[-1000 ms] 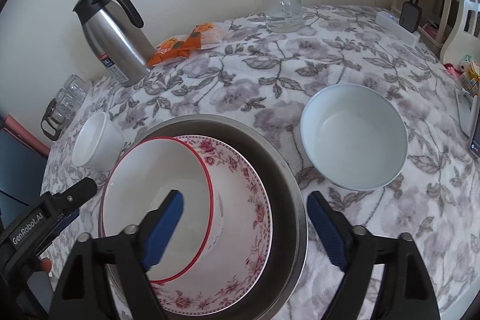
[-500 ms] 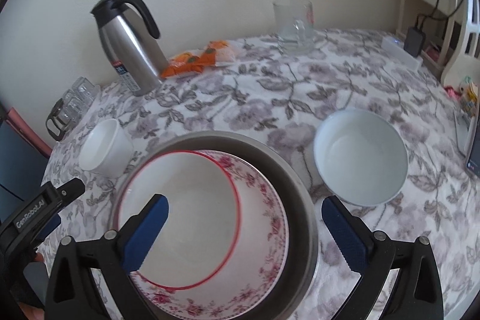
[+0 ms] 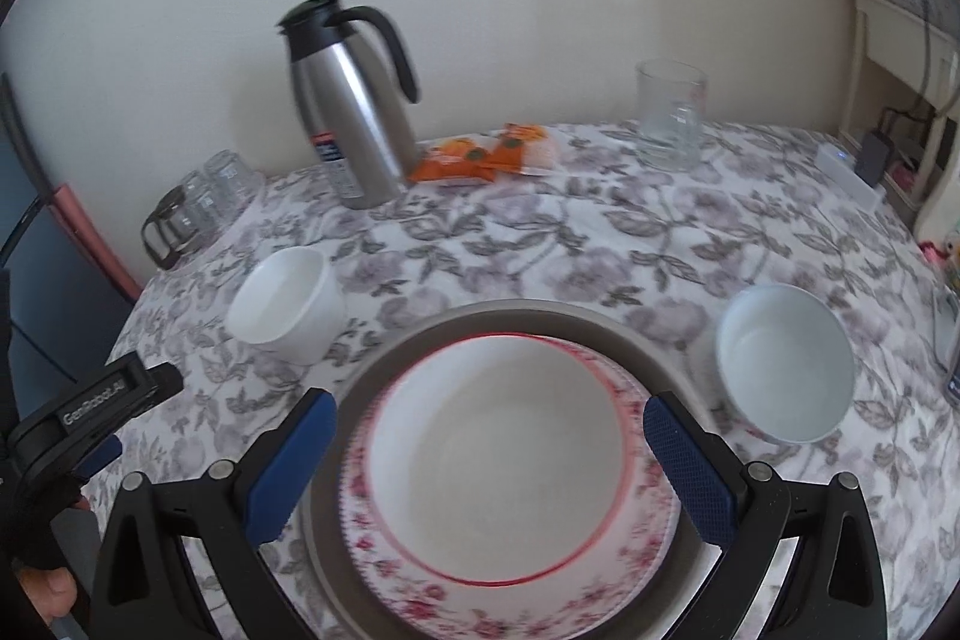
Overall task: Organize plates and bowls
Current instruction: 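Move both tools toward the white square bowl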
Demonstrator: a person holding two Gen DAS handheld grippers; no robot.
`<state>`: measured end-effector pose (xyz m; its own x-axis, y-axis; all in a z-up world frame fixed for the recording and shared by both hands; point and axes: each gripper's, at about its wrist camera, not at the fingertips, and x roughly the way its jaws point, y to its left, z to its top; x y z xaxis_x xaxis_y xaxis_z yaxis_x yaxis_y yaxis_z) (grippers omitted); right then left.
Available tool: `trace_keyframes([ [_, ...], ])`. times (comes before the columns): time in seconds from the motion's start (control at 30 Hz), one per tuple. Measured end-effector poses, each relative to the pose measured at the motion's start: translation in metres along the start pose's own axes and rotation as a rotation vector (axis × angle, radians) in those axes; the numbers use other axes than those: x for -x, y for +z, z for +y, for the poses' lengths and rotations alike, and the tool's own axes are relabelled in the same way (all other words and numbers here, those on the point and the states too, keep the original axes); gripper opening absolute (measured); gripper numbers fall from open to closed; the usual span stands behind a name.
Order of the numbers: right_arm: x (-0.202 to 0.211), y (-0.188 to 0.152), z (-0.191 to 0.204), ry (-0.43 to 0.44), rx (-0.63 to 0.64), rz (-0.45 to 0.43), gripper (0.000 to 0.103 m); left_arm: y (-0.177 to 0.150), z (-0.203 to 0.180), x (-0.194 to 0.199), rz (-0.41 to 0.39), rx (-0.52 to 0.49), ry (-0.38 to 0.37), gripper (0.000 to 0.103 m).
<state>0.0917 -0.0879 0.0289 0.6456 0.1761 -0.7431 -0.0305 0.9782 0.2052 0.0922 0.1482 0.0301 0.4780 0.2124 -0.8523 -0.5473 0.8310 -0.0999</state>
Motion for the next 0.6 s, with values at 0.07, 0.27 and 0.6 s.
trace_keyframes([
  [0.07, -0.002, -0.001, 0.013, 0.010, 0.019, 0.003, 0.103, 0.001, 0.005, 0.000, 0.004, 0.015, 0.011, 0.097],
  [0.27, -0.005, -0.005, 0.045, 0.047, 0.073, 0.006, 0.103, 0.006, 0.025, 0.000, 0.006, 0.065, 0.043, 0.097],
  [0.6, -0.022, -0.009, 0.072, 0.085, 0.098, 0.045, 0.103, 0.012, 0.053, -0.011, 0.035, 0.148, 0.042, 0.097],
])
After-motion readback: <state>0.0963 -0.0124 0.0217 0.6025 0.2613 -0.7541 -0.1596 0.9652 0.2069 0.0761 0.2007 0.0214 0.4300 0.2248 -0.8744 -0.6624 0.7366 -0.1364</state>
